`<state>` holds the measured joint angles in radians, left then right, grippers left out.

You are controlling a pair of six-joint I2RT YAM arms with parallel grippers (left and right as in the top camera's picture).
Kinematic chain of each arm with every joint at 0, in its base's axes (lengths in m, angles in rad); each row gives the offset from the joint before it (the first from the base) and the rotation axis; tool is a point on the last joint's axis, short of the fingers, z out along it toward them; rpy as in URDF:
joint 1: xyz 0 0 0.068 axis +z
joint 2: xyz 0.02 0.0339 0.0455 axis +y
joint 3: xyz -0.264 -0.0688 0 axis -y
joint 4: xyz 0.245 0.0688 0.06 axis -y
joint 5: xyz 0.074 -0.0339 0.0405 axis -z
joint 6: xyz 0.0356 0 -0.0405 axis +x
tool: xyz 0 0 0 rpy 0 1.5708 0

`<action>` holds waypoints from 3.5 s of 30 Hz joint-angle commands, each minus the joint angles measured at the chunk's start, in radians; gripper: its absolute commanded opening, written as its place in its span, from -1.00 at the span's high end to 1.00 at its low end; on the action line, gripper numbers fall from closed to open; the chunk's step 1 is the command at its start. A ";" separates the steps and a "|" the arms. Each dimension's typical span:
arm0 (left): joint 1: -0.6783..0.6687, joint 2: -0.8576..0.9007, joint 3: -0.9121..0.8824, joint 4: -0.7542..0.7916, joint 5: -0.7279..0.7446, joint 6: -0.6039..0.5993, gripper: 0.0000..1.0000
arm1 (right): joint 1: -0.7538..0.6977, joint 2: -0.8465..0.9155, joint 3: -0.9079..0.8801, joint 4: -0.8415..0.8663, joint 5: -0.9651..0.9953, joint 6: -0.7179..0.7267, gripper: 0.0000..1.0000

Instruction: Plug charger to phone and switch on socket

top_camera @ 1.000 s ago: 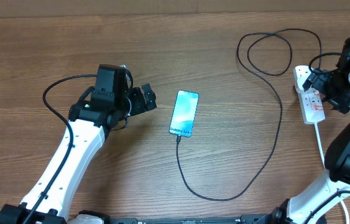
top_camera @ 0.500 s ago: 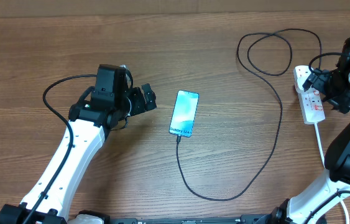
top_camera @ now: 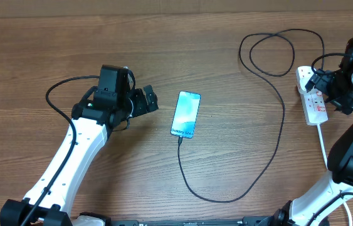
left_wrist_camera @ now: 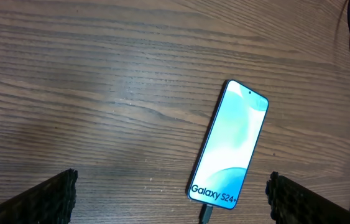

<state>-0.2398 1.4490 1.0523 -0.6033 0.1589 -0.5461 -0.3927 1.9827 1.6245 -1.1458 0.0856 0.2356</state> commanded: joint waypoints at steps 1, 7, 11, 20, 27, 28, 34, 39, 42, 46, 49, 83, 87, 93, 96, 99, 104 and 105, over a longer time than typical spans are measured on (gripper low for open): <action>0.004 -0.010 0.009 0.001 -0.013 0.019 -1.00 | -0.002 -0.030 0.016 0.002 0.010 -0.002 -1.00; 0.004 -0.013 0.009 0.001 -0.013 0.020 -0.99 | -0.002 -0.030 0.016 0.002 0.010 -0.002 -1.00; 0.004 -0.013 0.009 0.000 -0.021 0.023 -1.00 | -0.002 -0.030 0.016 0.002 0.010 -0.001 -1.00; 0.001 -0.013 -0.005 0.025 -0.035 0.023 -0.99 | -0.002 -0.030 0.016 0.002 0.010 -0.001 -0.99; -0.039 -0.075 -0.184 0.298 -0.035 0.023 -0.99 | -0.002 -0.030 0.016 0.002 0.010 -0.002 -1.00; -0.044 -0.089 -0.223 0.357 -0.035 0.023 -1.00 | -0.002 -0.030 0.016 0.002 0.010 -0.002 -1.00; -0.055 -0.189 -0.483 0.700 -0.036 0.023 -0.99 | -0.002 -0.030 0.016 0.002 0.010 -0.001 -1.00; -0.055 -0.255 -0.605 0.827 -0.066 0.023 -0.99 | -0.002 -0.030 0.016 0.002 0.010 -0.001 -1.00; -0.055 -0.289 -0.653 0.887 -0.077 0.023 -1.00 | -0.002 -0.030 0.016 0.002 0.010 -0.002 -1.00; -0.055 -0.320 -0.683 0.929 -0.081 0.023 -1.00 | -0.002 -0.030 0.016 0.002 0.010 -0.001 -1.00; -0.055 -0.328 -0.684 0.932 -0.081 0.022 -0.99 | -0.002 -0.030 0.016 0.002 0.010 -0.001 -1.00; 0.050 -0.628 -1.048 1.088 -0.104 -0.107 -0.99 | -0.002 -0.030 0.016 0.002 0.010 -0.002 -1.00; 0.047 -0.631 -1.048 1.086 -0.115 -0.104 -0.99 | -0.002 -0.030 0.016 0.002 0.010 -0.001 -1.00; 0.039 -0.687 -1.048 1.045 -0.145 -0.063 -0.99 | -0.002 -0.030 0.016 0.002 0.010 -0.001 -1.00; 0.039 -0.765 -1.048 0.994 -0.145 0.030 -0.99 | -0.002 -0.030 0.016 0.002 0.010 -0.001 -1.00; 0.039 -0.843 -1.048 0.930 -0.145 0.087 -0.99 | -0.002 -0.030 0.016 0.002 0.010 -0.002 -1.00; 0.039 -1.005 -1.048 0.769 -0.193 0.132 -0.99 | -0.002 -0.030 0.016 0.002 0.010 -0.002 -1.00; 0.039 -1.052 -1.048 0.720 -0.208 0.132 -0.99 | -0.002 -0.030 0.016 0.002 0.010 -0.002 -1.00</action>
<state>-0.1959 0.4812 0.0082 0.1692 0.0055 -0.4694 -0.3927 1.9827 1.6245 -1.1450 0.0860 0.2352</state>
